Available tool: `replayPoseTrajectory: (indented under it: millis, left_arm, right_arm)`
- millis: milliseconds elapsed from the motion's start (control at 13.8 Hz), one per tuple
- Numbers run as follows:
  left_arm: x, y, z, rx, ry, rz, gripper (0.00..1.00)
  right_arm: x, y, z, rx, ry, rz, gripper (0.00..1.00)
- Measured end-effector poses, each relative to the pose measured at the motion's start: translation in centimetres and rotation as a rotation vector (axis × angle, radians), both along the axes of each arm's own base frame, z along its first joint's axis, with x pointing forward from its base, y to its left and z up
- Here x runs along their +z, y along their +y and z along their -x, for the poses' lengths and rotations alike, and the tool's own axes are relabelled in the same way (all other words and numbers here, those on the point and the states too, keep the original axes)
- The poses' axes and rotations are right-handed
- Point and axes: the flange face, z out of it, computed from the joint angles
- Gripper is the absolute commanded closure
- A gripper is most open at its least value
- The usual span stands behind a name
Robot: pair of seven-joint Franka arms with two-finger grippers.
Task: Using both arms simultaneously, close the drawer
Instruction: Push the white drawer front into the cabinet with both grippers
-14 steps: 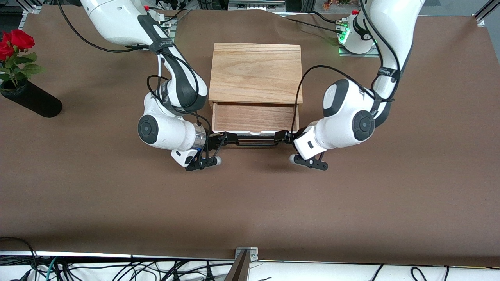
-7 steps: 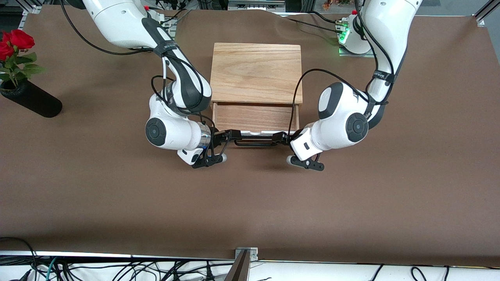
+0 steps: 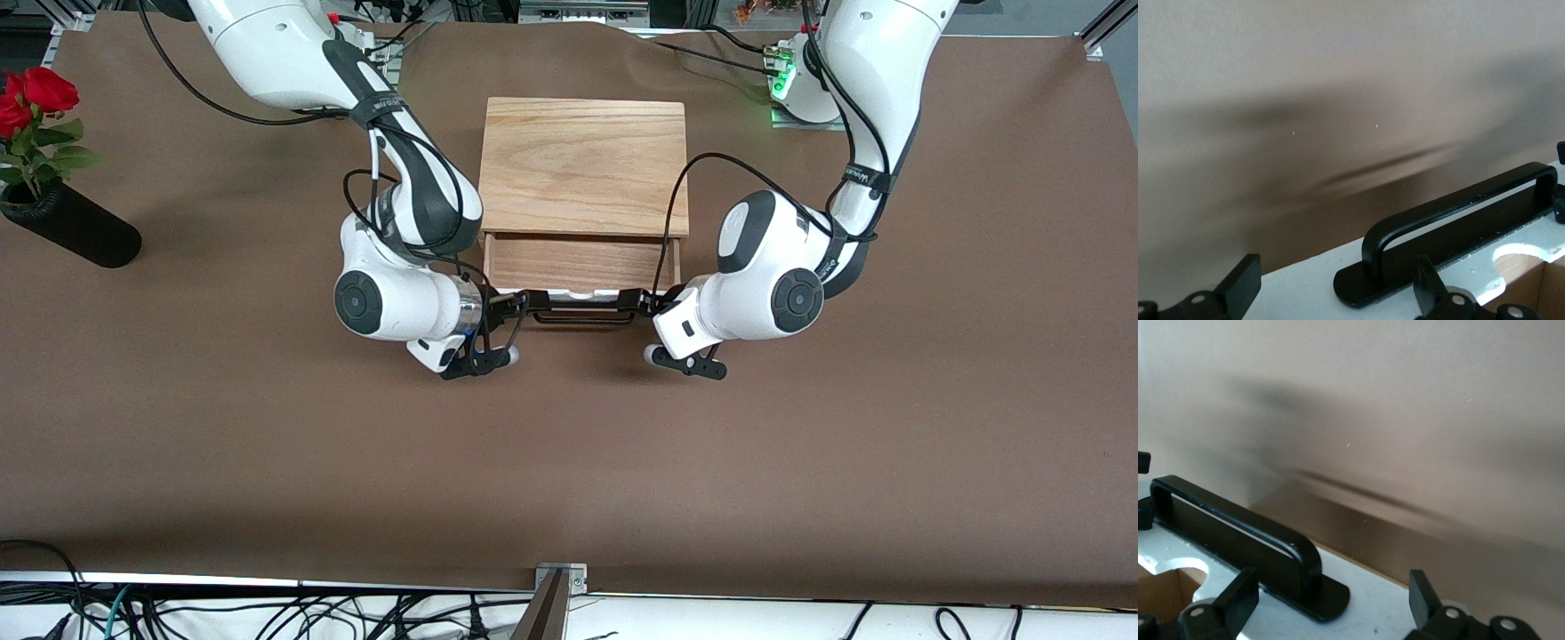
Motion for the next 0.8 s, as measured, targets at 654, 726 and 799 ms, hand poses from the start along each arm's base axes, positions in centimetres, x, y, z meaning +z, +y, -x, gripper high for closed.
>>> replayPoseTrajectory:
  millis: [654,726,799]
  left_arm:
    - [-0.6,-0.1,1.9,-0.060,0.127,-0.019,0.00]
    - [-0.7,-0.2,2.1,-0.068,0.142,-0.021,0.00]
    - [-0.8,-0.2,2.4,-0.077,0.159,-0.024,0.00]
  right_arm:
    - [-0.5,1.0,2.1,0.059,0.110,0.019,0.00]
    - [-0.6,1.0,2.4,0.068,0.126,0.023,0.00]
    - [-0.7,1.0,2.6,0.079,0.144,0.027,0.00]
